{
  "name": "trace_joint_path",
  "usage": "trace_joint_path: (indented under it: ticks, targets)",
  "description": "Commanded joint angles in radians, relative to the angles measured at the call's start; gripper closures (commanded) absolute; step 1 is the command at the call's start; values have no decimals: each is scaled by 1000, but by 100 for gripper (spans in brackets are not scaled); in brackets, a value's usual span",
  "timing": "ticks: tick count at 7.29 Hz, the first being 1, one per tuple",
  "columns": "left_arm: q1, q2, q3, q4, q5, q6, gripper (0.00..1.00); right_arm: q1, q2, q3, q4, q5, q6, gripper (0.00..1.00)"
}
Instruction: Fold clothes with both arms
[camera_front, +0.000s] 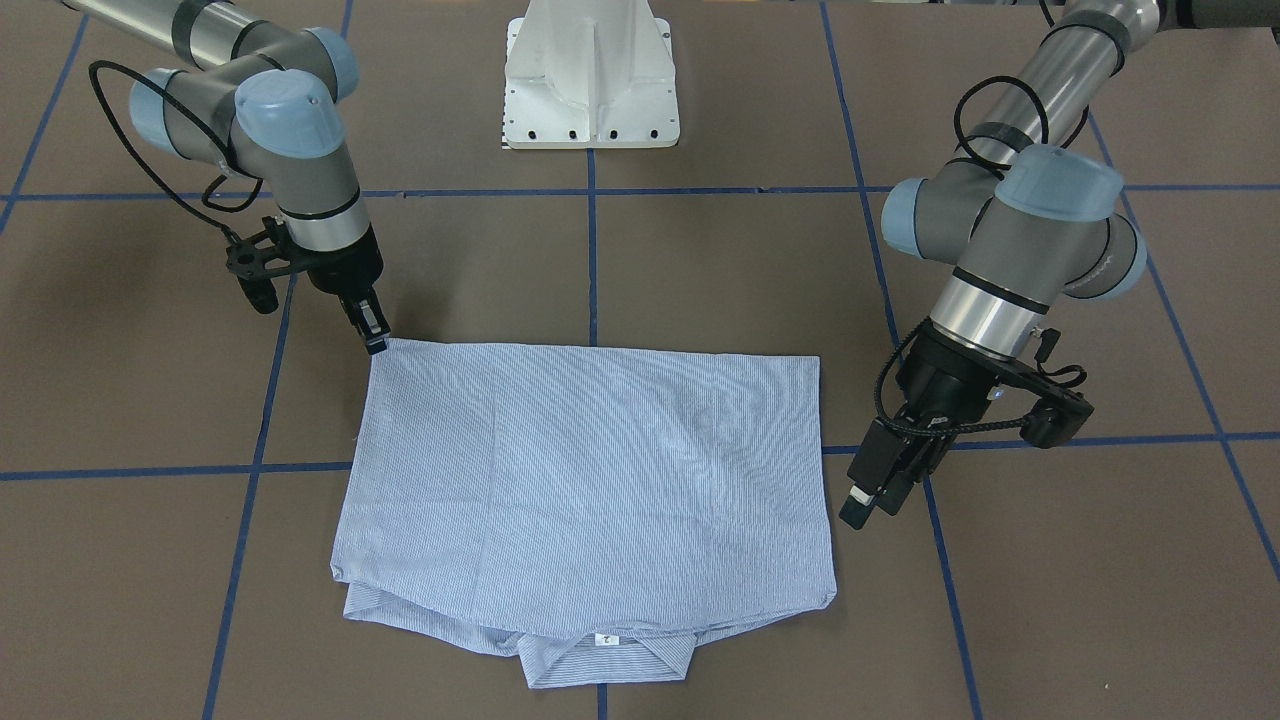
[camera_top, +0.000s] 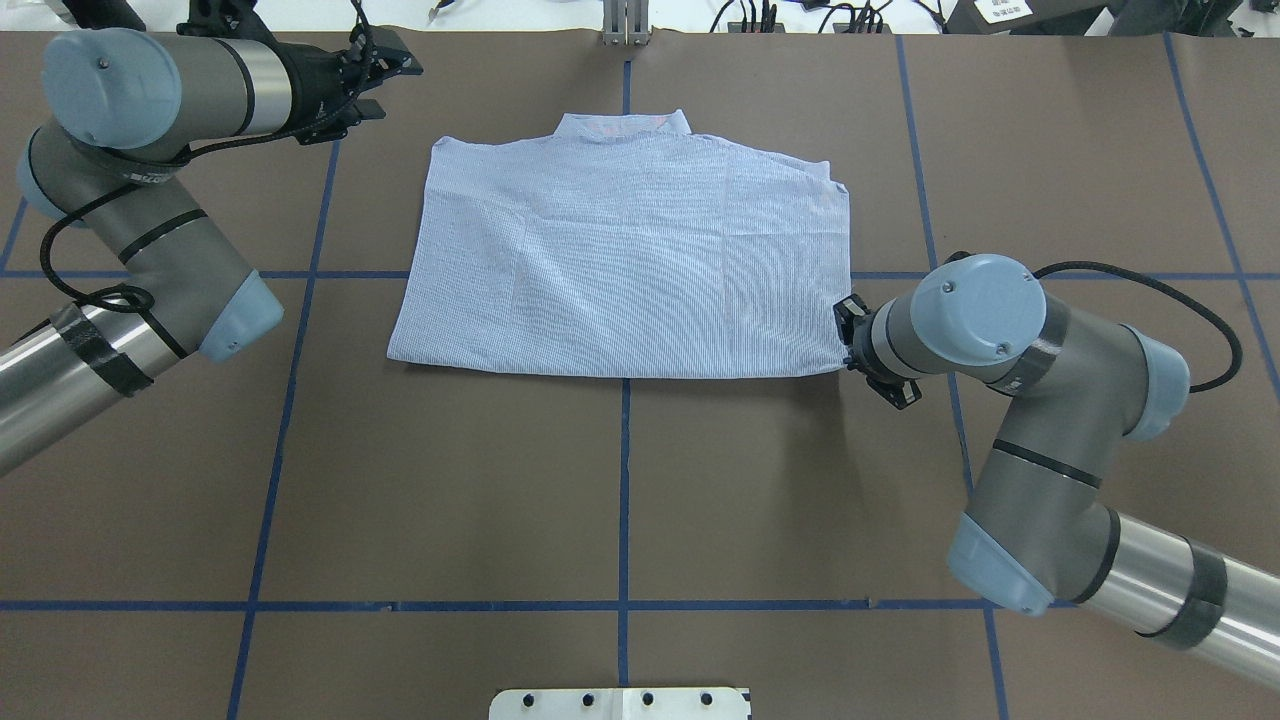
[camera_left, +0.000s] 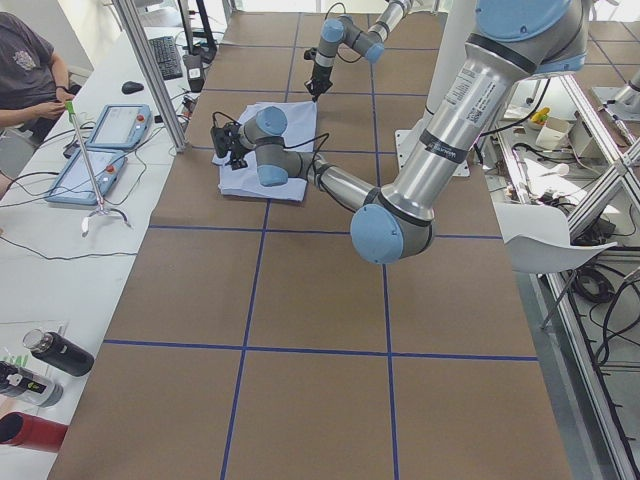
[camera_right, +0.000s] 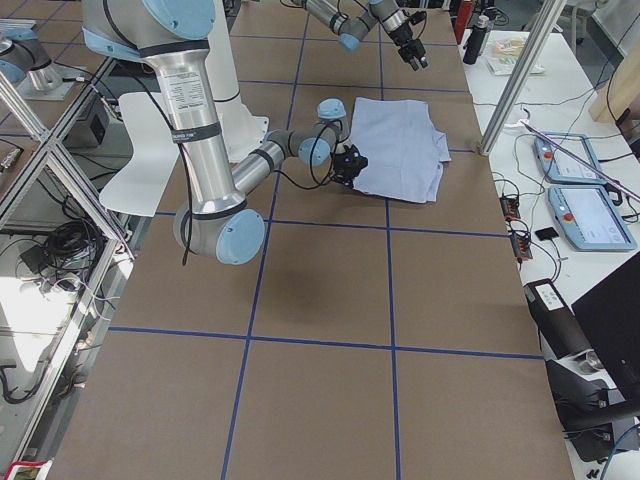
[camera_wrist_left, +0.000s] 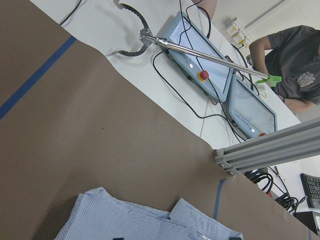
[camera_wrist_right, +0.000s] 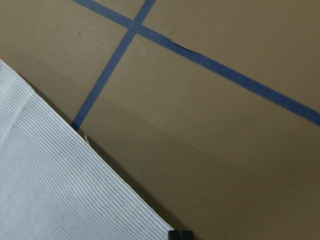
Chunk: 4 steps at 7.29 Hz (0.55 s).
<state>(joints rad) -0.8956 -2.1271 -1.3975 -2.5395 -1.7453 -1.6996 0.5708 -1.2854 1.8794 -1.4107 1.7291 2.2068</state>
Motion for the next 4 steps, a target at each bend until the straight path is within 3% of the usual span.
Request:
trace_joint_path:
  ticks: [1, 3, 4]
  targets:
    - [12, 1, -65, 5, -8, -27, 24, -64, -137, 224, -112, 77, -1, 100]
    - [71, -1, -96, 4, -28, -75, 24, -152, -239, 380, -169, 325, 4, 100]
    - [92, -1, -138, 5, -30, -103, 24, -217, -250, 398, -195, 419, 17, 100]
